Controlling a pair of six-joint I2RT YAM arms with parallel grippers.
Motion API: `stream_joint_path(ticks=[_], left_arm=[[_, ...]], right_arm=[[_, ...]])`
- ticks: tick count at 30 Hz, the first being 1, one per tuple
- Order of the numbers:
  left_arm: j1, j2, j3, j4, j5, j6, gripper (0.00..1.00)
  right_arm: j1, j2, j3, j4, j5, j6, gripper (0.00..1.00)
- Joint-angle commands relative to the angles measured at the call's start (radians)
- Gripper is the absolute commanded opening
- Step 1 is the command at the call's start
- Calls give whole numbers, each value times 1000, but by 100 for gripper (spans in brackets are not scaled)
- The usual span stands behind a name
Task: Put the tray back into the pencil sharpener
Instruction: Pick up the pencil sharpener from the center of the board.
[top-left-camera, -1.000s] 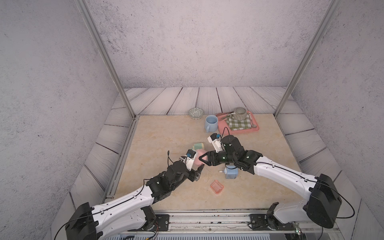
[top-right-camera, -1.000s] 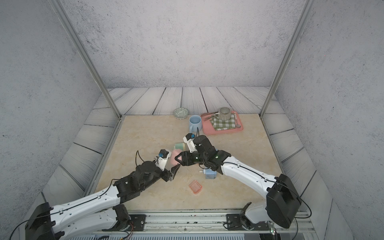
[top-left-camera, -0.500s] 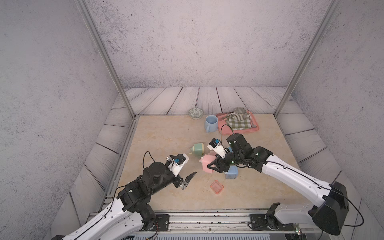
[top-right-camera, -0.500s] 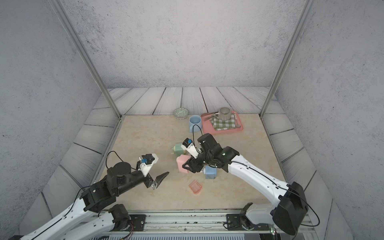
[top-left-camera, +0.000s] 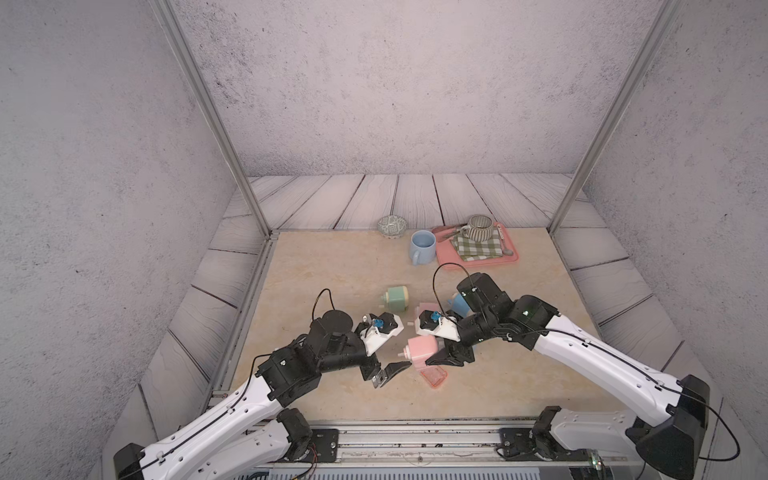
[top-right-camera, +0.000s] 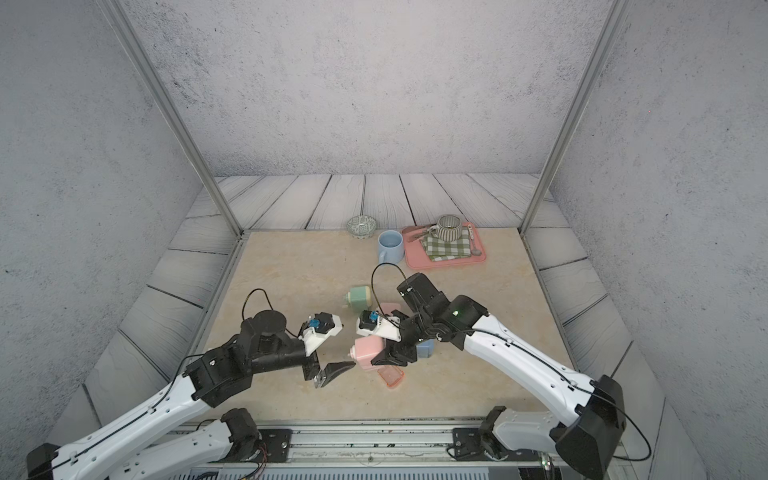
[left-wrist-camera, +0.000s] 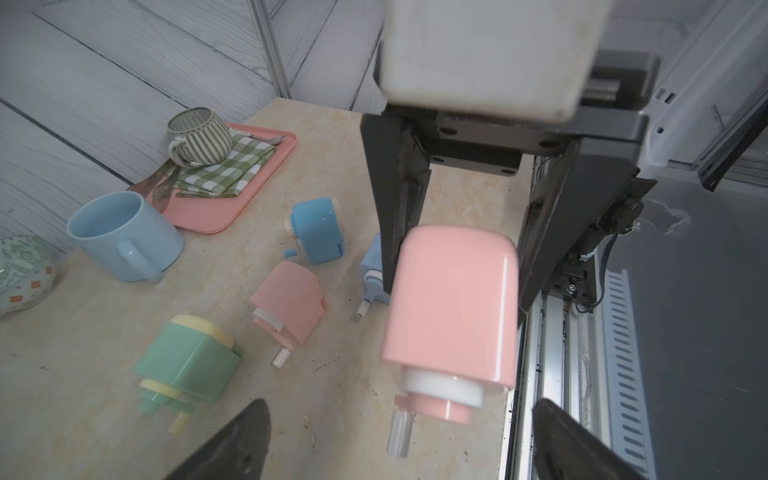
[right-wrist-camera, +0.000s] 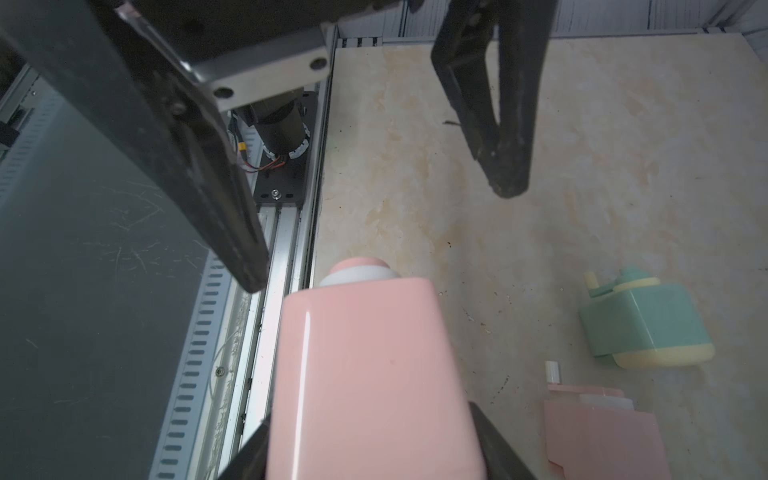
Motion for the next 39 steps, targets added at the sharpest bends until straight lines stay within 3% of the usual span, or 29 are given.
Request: stream_joint_path(ticks=[1, 8, 15, 23, 31, 36, 39], left_arm=[[4, 13, 10, 73, 87, -25, 98], [4, 25, -32, 124, 115, -33, 88], [4, 49, -53, 137, 132, -42, 86], [4, 50, -66, 159, 131, -39, 73], [4, 38, -66, 186, 149, -37, 71], [4, 27, -66, 190, 152, -38, 77], [4, 19, -68, 184, 153, -27, 74]], right_arm=[[11, 2, 43, -16, -40, -71, 13], [16, 15, 56, 8, -60, -59, 14], [18, 25, 61, 40, -69, -42, 13], [26, 44, 70, 50, -64, -33, 13], [28, 64, 84, 30, -63, -34, 14], [28, 74, 96, 1, -41, -58, 14], [29, 80, 104, -33, -24, -87, 14]])
